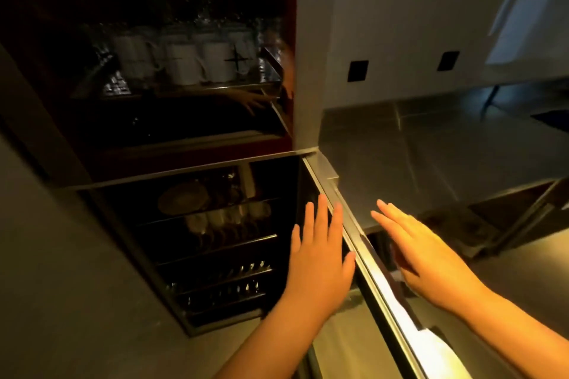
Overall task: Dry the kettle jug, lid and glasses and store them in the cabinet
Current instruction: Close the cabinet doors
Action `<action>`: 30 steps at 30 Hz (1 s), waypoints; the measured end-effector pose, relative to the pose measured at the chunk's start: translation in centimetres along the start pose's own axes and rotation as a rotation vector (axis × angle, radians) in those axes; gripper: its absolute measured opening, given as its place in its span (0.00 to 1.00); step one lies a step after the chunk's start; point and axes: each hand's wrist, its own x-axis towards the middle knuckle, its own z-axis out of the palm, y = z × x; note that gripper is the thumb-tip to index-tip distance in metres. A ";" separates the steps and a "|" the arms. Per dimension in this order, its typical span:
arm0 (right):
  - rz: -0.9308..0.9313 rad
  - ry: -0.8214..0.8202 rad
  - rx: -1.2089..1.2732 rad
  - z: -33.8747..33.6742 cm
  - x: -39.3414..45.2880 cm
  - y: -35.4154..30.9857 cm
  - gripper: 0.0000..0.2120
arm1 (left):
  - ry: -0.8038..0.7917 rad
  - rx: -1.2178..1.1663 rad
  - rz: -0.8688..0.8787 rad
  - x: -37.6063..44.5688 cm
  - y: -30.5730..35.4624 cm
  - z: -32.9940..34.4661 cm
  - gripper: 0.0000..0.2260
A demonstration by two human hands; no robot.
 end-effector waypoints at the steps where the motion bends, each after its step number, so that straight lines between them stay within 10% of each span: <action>1: 0.009 -0.005 0.013 0.1 -0.8 0.1 0.35 | -0.025 0.021 0.017 0.1 0.6 0.6 0.34; 30: 0.079 -0.072 0.221 5.3 -1.4 -9.4 0.26 | -0.311 0.182 0.113 -2.0 -3.7 -1.2 0.24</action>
